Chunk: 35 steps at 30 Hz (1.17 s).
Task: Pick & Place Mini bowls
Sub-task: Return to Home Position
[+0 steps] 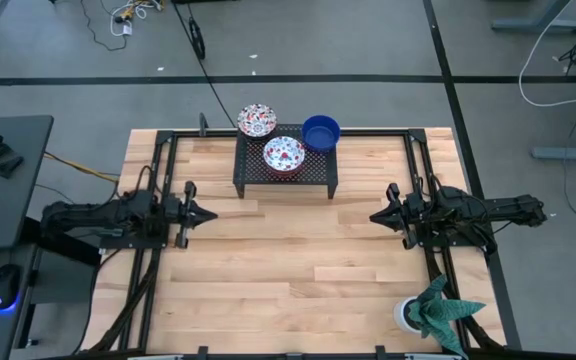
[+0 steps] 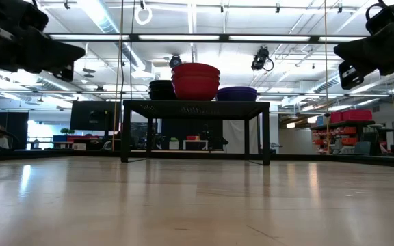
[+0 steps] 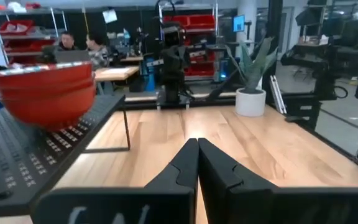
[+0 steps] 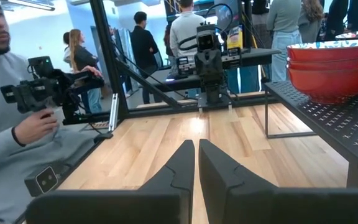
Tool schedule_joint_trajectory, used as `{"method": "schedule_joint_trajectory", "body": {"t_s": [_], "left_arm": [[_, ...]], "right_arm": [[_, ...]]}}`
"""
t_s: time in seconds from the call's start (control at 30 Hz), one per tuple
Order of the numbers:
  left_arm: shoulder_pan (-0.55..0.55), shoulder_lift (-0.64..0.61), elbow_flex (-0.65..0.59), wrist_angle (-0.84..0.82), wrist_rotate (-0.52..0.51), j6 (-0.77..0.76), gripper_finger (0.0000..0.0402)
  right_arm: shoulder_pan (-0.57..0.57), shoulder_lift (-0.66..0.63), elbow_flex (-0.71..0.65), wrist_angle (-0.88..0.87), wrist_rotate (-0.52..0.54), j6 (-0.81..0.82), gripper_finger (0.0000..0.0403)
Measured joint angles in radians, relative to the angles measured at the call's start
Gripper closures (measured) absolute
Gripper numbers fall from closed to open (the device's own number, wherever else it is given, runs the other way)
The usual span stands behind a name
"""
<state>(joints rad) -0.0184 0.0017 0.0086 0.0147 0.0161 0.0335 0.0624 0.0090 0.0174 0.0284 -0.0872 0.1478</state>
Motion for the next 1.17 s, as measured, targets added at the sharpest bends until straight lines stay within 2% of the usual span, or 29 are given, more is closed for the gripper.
{"method": "schedule_joint_trajectory", "body": {"t_s": [0.2,0.47,1.17], "left_arm": [[-0.003,-0.001,0.000,-0.001,-0.002,0.036,0.0388],[0.006,0.011,-0.002,0.024,-0.017,-0.072,0.0388],[0.006,0.011,-0.002,0.053,-0.022,-0.074,0.0387]], "right_arm": [[0.000,0.000,0.000,0.000,0.000,0.000,0.0376],[0.000,0.000,0.000,0.000,0.000,0.000,0.0376],[0.000,0.000,0.000,0.000,0.000,0.000,0.0376]]}}
